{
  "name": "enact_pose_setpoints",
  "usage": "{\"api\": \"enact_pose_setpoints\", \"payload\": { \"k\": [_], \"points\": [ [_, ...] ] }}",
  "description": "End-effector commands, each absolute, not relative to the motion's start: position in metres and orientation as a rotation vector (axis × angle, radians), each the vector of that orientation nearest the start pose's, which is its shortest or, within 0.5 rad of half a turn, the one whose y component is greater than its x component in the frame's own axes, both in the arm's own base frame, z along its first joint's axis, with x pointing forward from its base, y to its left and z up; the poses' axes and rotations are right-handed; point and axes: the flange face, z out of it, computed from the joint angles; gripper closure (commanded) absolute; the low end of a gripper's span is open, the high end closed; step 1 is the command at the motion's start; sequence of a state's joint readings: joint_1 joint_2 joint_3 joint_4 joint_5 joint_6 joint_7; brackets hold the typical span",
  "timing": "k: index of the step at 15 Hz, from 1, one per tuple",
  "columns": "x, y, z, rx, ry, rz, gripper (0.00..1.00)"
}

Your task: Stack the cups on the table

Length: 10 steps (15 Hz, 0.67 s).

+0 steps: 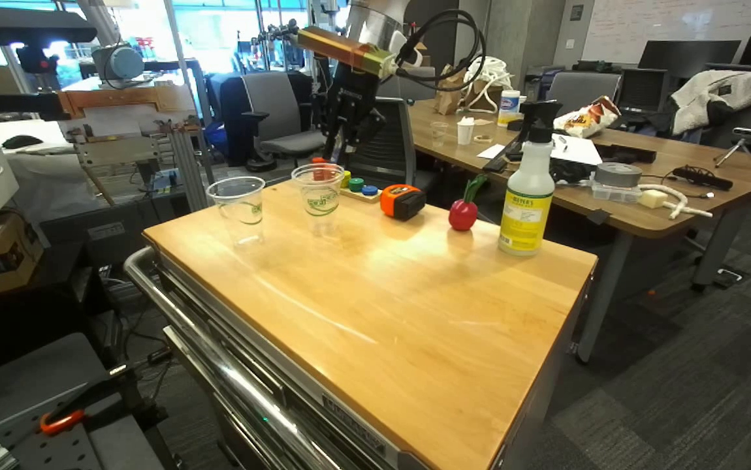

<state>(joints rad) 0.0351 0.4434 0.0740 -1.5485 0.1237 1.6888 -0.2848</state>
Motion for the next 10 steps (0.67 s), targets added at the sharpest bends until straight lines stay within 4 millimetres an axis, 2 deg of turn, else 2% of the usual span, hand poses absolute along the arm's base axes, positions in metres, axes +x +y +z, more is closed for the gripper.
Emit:
{"api": "enact_pose_setpoints", "payload": {
  "k": [1, 6, 10],
  "points": [
    [0.639, 0.079, 0.386, -2.913, -0.612, 0.364, 0.37],
    [0.63, 0.08, 0.375, -2.933, -0.652, 0.339, 0.01],
    [0.619, 0.078, 0.351, -2.93, -0.634, 0.329, 0.0]
  ]
}}
